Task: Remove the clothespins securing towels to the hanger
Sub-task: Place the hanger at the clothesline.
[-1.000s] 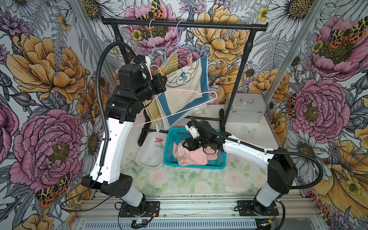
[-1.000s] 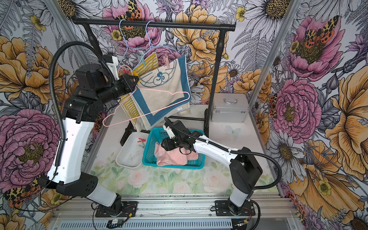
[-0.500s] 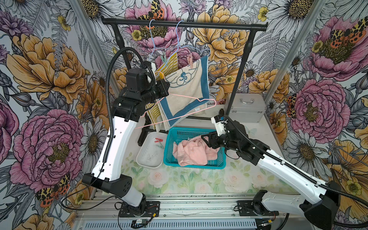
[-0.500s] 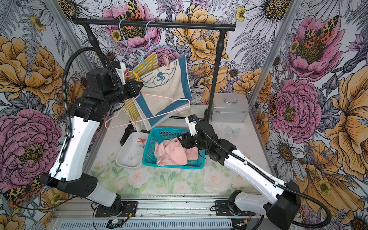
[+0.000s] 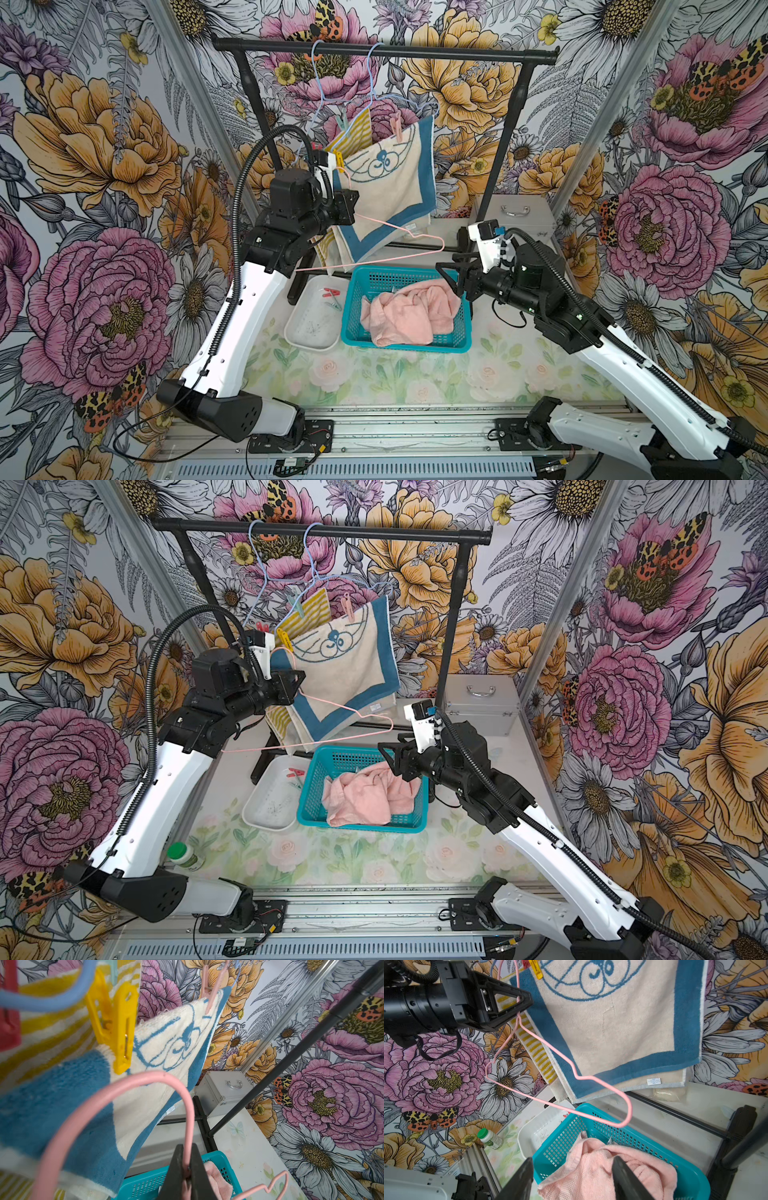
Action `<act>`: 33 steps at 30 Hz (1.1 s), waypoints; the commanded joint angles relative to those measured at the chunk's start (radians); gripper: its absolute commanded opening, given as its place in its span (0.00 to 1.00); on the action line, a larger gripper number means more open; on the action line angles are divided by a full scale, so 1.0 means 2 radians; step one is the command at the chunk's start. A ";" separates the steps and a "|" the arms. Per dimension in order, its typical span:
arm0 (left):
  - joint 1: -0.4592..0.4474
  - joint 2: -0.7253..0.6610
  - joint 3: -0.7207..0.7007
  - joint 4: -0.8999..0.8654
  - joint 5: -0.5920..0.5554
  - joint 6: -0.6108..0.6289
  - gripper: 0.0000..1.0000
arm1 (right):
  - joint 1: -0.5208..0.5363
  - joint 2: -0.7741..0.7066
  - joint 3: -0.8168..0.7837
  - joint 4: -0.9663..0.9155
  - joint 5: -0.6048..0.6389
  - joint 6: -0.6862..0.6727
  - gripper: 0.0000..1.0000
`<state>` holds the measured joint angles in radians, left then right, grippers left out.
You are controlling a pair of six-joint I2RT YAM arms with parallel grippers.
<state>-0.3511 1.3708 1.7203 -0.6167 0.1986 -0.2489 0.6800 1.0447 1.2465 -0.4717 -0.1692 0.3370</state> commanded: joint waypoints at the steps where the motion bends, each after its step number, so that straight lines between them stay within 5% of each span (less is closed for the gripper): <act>1: -0.019 -0.037 -0.025 0.073 0.030 0.056 0.00 | 0.000 0.012 0.032 -0.029 -0.025 -0.045 0.61; 13: -0.067 -0.084 -0.083 0.122 0.040 0.129 0.00 | 0.002 0.068 0.103 -0.091 -0.087 -0.111 0.55; 16: -0.068 -0.086 -0.085 0.126 0.041 0.133 0.00 | 0.006 0.072 0.102 -0.098 -0.087 -0.117 0.49; 21: -0.068 -0.088 -0.086 0.131 0.044 0.136 0.00 | 0.014 0.076 0.099 -0.103 -0.074 -0.126 0.25; 28: -0.067 -0.086 -0.083 0.137 0.062 0.136 0.00 | 0.021 0.078 0.093 -0.105 -0.055 -0.138 0.19; 33: -0.067 -0.087 -0.083 0.137 0.061 0.135 0.00 | 0.026 0.080 0.097 -0.105 -0.052 -0.137 0.00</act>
<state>-0.4801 1.2228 1.5536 -0.3916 0.2897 0.0345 0.7372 1.1938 1.4216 -0.6754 -0.3187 0.0570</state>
